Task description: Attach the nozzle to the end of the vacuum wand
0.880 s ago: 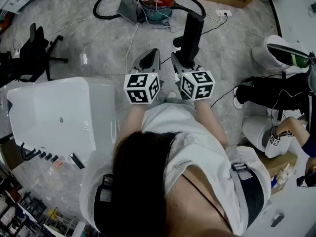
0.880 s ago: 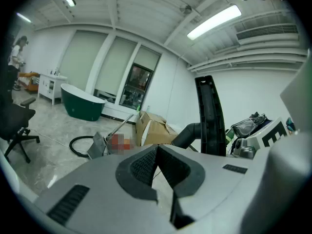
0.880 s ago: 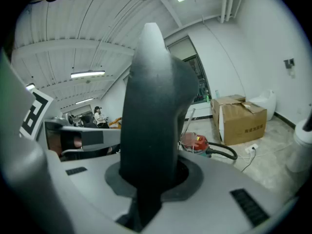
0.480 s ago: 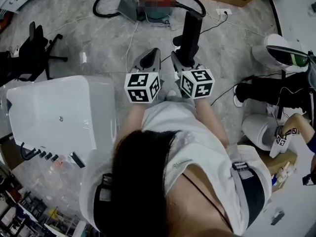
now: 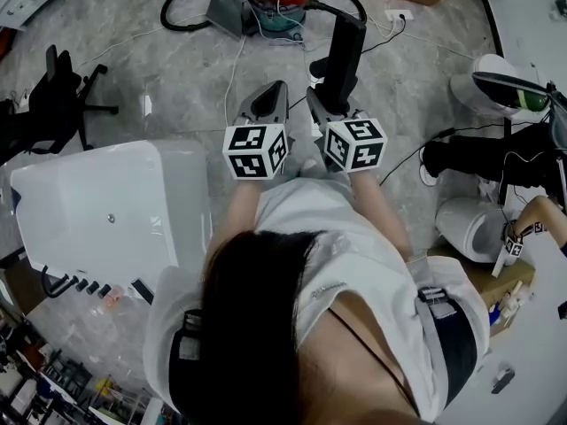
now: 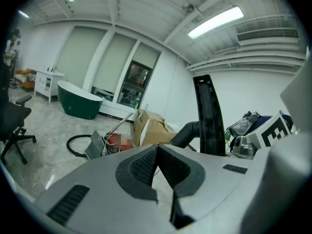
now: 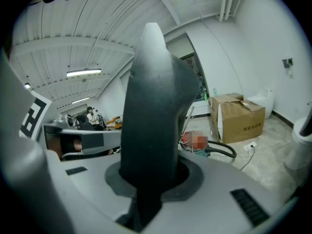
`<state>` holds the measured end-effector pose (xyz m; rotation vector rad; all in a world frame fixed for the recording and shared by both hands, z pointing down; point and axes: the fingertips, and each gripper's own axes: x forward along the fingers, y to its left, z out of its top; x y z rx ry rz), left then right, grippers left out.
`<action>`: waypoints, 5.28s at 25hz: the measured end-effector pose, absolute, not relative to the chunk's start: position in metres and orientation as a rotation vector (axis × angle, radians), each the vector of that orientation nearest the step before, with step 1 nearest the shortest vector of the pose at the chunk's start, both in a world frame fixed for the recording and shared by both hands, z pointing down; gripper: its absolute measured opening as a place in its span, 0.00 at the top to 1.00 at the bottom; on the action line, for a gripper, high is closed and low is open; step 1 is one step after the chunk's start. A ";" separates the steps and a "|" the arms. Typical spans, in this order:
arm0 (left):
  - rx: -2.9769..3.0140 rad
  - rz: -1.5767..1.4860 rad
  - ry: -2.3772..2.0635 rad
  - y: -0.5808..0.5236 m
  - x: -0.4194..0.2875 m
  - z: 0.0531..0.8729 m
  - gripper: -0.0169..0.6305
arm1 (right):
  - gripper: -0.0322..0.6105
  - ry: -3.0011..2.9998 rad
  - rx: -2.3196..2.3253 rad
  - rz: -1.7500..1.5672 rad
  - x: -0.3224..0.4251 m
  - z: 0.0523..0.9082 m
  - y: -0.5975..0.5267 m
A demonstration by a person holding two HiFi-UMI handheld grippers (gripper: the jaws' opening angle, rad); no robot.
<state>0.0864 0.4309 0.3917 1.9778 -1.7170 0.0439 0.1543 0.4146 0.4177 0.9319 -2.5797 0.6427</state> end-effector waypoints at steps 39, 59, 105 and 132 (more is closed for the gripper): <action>1.922 0.046 -1.722 0.255 0.053 0.399 0.97 | 0.84 -2.568 0.890 0.644 0.121 0.425 0.242; 1.803 0.029 -1.807 0.164 0.089 0.405 0.97 | 0.84 -2.577 0.742 0.668 0.158 0.435 0.147; 1.797 0.015 -1.779 0.081 0.039 0.421 0.97 | 0.84 -2.557 0.852 0.703 0.149 0.446 0.044; 1.808 0.107 -1.752 0.000 -0.059 0.439 0.97 | 0.84 -2.468 0.902 0.736 0.064 0.461 -0.029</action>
